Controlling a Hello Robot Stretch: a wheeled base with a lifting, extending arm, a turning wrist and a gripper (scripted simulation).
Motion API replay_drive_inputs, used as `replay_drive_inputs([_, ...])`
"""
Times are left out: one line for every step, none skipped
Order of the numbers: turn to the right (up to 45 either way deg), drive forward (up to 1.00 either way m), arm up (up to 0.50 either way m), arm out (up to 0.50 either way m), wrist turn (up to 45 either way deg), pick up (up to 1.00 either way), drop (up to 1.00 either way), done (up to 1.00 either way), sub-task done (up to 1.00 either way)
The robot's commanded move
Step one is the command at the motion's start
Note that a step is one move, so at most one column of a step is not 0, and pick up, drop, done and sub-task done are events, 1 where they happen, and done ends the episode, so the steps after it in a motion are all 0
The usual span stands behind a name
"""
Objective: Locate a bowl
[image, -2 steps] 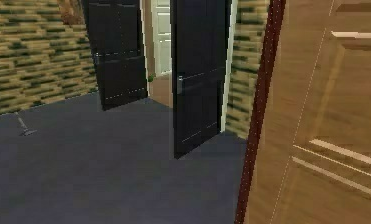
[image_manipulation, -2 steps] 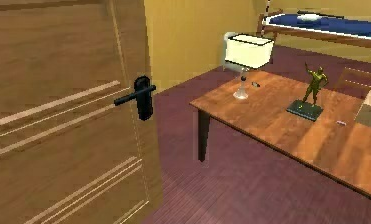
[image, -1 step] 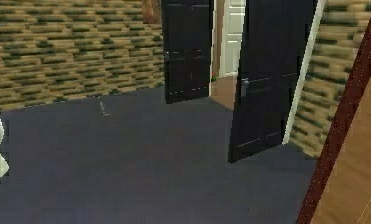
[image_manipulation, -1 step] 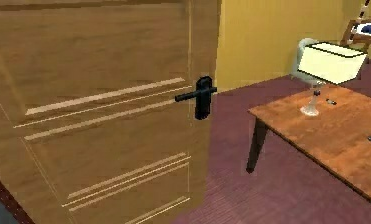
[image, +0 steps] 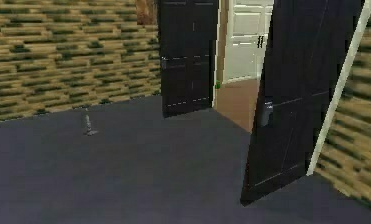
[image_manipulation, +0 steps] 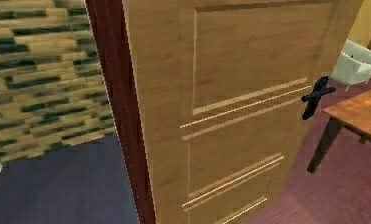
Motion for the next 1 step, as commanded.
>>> replay_drive_inputs([0.0,1.0,0.0,0.0,0.0,0.0,0.0,0.0,0.0])
